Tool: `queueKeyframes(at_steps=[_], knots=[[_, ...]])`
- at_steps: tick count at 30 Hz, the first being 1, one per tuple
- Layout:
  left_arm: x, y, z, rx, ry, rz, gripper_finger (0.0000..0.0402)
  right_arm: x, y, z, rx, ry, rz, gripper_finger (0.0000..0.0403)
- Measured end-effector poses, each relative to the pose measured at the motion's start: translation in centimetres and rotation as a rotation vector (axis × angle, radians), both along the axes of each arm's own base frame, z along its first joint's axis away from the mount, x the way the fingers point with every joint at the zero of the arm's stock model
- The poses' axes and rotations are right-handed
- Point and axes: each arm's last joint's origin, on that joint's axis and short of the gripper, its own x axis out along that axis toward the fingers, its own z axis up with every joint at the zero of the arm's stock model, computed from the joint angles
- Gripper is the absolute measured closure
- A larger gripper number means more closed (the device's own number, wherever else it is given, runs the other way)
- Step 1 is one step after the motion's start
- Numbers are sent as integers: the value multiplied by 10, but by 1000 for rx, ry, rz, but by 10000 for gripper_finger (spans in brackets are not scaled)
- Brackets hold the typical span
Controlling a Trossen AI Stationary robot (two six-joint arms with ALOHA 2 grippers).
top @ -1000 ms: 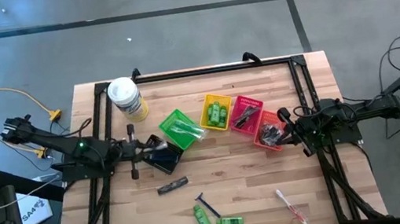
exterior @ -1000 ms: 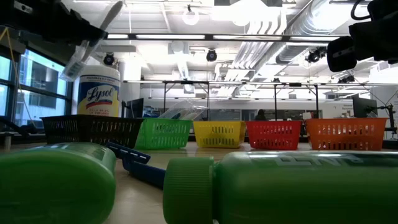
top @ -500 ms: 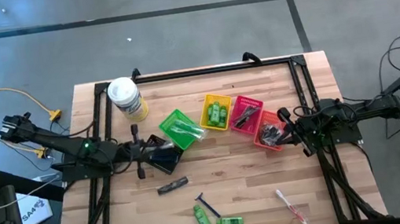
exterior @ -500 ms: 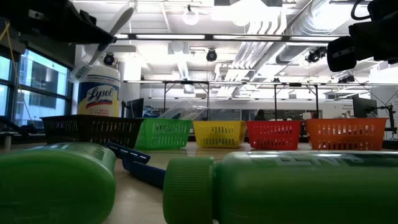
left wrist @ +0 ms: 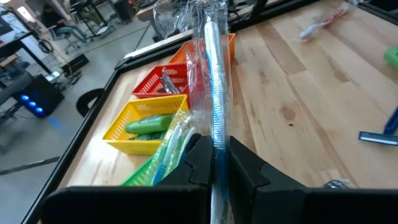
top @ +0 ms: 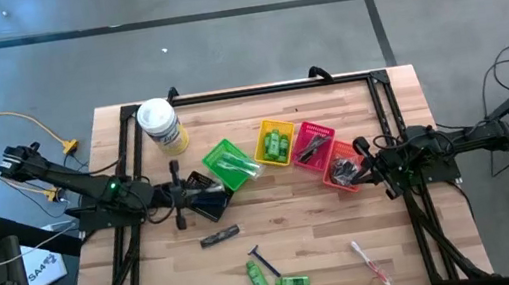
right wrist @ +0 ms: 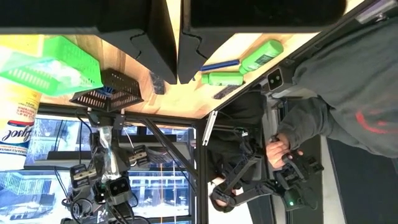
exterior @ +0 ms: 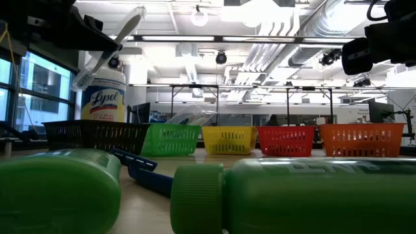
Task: Pick & Place Travel size toiletries
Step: Put the blue toothbrush into the green bin
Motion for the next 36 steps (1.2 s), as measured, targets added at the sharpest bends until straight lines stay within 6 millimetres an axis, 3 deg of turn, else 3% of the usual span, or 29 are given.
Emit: queueKeyframes(at_steps=[11,15,23,36], knots=[[0,0,0,-27,-5,-19,384,0,0,0,-10,-3,-2,396],[8,9,0,-58,-10,-32,384,0,0,0,-17,-6,-7,396],[45,49,-8,-129,71,-79,384,0,-1,1,-22,-20,-35,396],[118,101,-7,24,290,-216,384,0,-1,2,-28,-28,-51,396]])
